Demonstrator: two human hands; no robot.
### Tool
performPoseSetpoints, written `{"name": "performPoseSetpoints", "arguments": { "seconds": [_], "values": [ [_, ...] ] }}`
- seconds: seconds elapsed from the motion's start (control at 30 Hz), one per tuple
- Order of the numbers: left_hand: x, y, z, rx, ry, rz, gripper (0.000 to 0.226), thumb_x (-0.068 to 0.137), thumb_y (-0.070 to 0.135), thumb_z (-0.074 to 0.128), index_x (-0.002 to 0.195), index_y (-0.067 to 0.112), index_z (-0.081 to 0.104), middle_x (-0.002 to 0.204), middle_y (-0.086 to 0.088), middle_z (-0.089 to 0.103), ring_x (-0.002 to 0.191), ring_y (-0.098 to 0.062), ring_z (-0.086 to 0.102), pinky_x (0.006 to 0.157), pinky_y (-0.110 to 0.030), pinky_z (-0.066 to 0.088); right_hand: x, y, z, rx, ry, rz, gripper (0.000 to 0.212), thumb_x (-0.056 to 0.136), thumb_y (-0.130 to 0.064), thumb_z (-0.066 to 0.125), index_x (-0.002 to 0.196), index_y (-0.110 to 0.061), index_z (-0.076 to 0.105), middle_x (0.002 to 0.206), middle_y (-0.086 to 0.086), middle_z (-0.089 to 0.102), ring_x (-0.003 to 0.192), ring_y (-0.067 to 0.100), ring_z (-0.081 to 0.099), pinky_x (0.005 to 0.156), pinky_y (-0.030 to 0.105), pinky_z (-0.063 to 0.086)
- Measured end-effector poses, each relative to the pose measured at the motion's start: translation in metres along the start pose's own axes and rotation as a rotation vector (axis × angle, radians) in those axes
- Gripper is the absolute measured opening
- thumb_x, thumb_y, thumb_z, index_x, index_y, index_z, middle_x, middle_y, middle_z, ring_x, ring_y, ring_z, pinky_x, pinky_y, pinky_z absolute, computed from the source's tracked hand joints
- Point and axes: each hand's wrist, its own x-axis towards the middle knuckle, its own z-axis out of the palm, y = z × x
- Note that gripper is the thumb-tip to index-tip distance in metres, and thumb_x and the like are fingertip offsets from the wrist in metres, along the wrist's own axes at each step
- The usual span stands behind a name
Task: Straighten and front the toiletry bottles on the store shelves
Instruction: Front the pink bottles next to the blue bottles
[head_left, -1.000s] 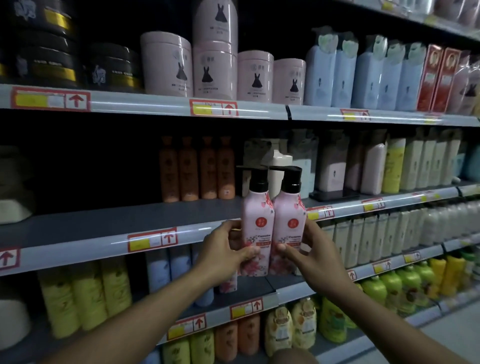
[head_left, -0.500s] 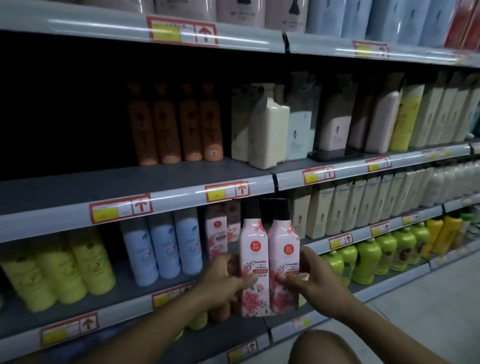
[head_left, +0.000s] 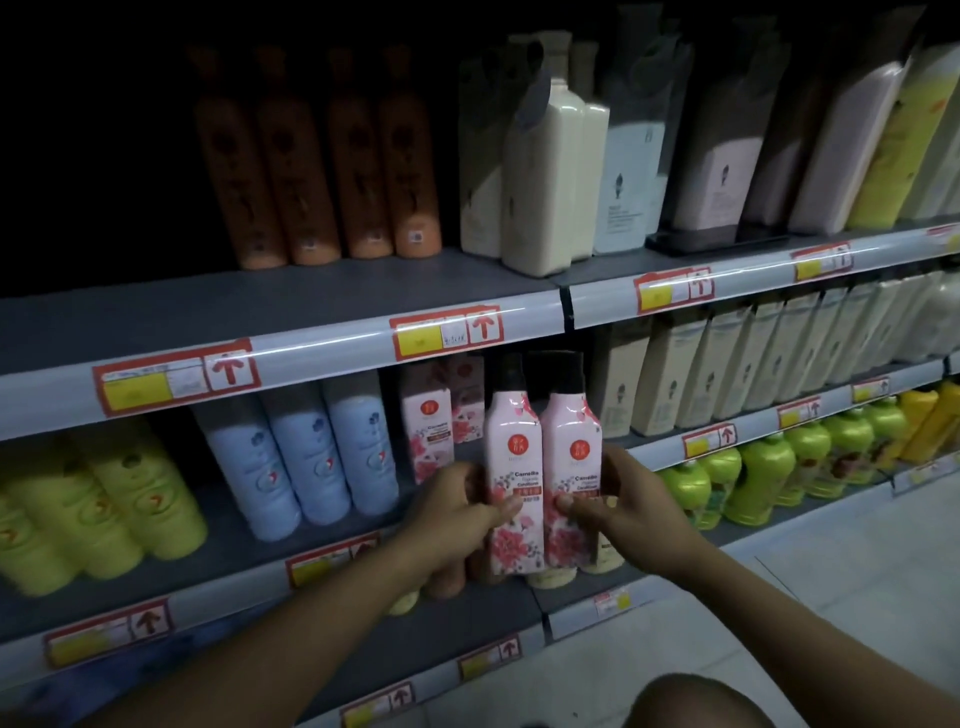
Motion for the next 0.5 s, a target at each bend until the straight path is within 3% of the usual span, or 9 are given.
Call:
{"name": "performPoseSetpoints", "arguments": {
  "seconds": [0.17, 0.37, 0.5],
  "values": [
    [0.029, 0.001, -0.001, 0.057, 0.124, 0.098, 0.028, 0.085, 0.029, 0.085, 0.108, 0.034, 0.069, 0.111, 0.012, 0.077, 0.104, -0.009, 0.073, 0.097, -0.045, 0.06, 0.031, 0.0, -0.001, 0.044, 0.021, -0.033, 0.07, 0.075, -0.063, 0.079, 0.131, -0.027, 0.056, 0.12, -0.014, 0.073, 0.111, 0.004, 0.069, 0.094, 0.045, 0.06],
    [0.048, -0.001, 0.007, 0.135, 0.373, 0.179, 0.051, 0.082, 0.03, 0.087, 0.128, 0.028, 0.067, 0.118, 0.006, 0.077, 0.107, -0.015, 0.073, 0.094, -0.045, 0.061, 0.063, -0.004, 0.004, 0.044, 0.036, -0.111, 0.056, 0.085, -0.054, 0.074, 0.133, -0.028, 0.06, 0.123, -0.014, 0.073, 0.114, 0.006, 0.069, 0.096, 0.047, 0.059],
    [0.052, -0.001, 0.012, 0.156, 0.471, 0.189, 0.049, 0.082, 0.028, 0.087, 0.128, 0.027, 0.069, 0.117, 0.006, 0.077, 0.106, -0.015, 0.074, 0.091, -0.044, 0.062, 0.077, -0.001, 0.006, 0.045, 0.045, -0.137, 0.053, 0.089, -0.045, 0.077, 0.134, -0.025, 0.06, 0.122, -0.013, 0.074, 0.114, 0.005, 0.069, 0.096, 0.044, 0.06]
  ]
}}
